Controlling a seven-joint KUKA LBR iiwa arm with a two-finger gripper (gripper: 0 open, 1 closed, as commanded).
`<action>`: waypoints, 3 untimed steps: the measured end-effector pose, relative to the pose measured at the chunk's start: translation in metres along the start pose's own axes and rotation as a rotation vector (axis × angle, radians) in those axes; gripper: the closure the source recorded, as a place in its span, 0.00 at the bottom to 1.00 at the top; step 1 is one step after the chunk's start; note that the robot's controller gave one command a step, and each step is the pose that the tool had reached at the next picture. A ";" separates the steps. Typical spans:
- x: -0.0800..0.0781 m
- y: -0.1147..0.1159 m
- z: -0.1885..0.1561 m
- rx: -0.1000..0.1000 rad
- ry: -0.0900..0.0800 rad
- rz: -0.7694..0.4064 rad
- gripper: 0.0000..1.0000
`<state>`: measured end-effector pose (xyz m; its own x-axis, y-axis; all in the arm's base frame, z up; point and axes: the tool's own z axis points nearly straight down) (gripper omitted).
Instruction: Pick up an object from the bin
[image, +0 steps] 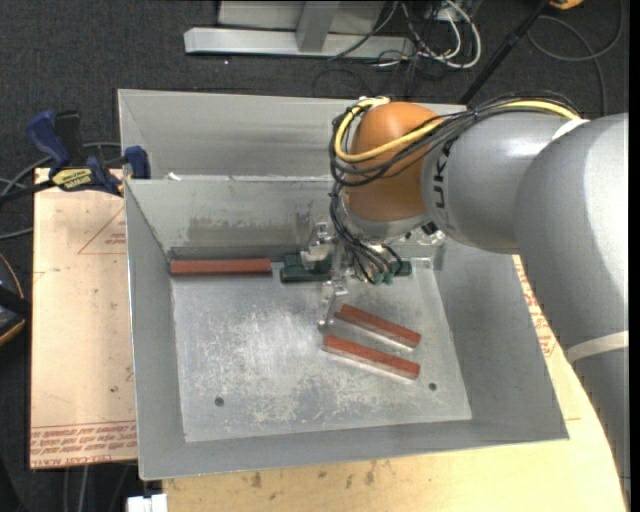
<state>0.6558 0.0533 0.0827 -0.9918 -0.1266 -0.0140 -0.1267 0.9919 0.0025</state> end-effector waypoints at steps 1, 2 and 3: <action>-0.003 0.000 -0.001 0.000 -0.017 0.002 1.00; 0.000 0.000 0.000 0.000 0.000 0.000 0.00; -0.003 0.000 -0.001 0.000 -0.017 0.002 1.00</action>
Offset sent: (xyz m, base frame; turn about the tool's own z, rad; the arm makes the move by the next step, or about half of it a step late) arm 0.0000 0.0000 0.0000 0.0000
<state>0.6587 0.0534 0.0833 -0.9917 -0.1248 -0.0310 -0.1250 0.9922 0.0024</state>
